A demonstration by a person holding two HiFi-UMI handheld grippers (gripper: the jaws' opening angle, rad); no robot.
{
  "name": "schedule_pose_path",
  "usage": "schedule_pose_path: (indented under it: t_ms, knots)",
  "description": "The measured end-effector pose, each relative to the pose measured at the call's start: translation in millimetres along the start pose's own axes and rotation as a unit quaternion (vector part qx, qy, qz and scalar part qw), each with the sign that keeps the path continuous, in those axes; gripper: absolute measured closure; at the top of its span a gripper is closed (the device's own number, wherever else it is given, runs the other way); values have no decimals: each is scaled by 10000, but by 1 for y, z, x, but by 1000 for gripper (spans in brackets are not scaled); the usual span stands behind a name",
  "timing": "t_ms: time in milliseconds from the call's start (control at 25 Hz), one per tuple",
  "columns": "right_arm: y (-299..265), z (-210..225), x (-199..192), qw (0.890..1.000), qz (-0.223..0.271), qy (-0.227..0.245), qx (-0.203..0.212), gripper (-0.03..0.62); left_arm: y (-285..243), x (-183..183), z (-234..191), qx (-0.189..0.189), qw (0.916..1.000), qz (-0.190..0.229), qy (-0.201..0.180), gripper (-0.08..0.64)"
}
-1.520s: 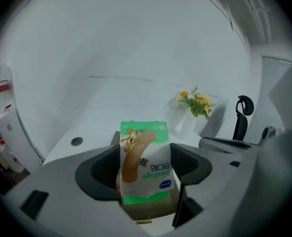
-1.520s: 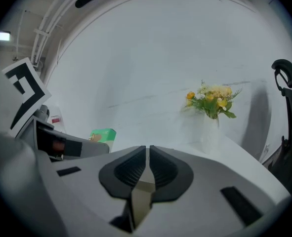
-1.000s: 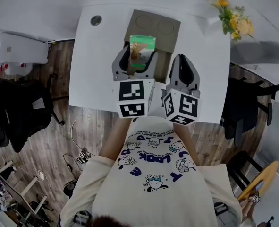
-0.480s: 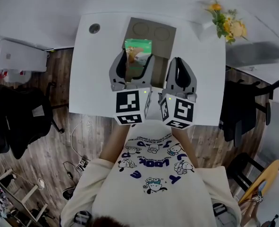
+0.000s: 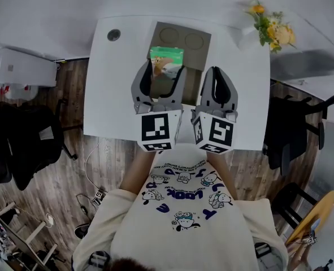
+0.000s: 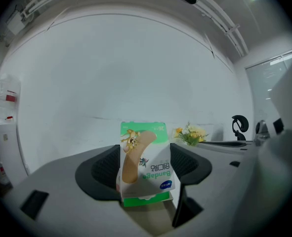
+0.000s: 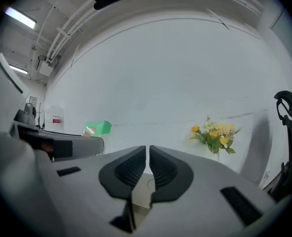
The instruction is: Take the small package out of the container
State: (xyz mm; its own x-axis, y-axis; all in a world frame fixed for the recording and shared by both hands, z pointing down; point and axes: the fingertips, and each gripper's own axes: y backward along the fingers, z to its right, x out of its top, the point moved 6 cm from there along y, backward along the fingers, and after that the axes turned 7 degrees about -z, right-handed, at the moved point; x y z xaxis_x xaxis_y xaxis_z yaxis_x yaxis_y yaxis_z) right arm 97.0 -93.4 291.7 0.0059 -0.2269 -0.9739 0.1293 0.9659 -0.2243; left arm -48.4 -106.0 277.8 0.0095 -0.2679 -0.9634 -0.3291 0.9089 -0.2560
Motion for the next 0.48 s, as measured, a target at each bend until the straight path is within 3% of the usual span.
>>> schedule_pose_path:
  t_ms: [480]
  knots:
    - [3,2,3,9999,134,51,28,552,6,1,3,95,9996,243,-146,235]
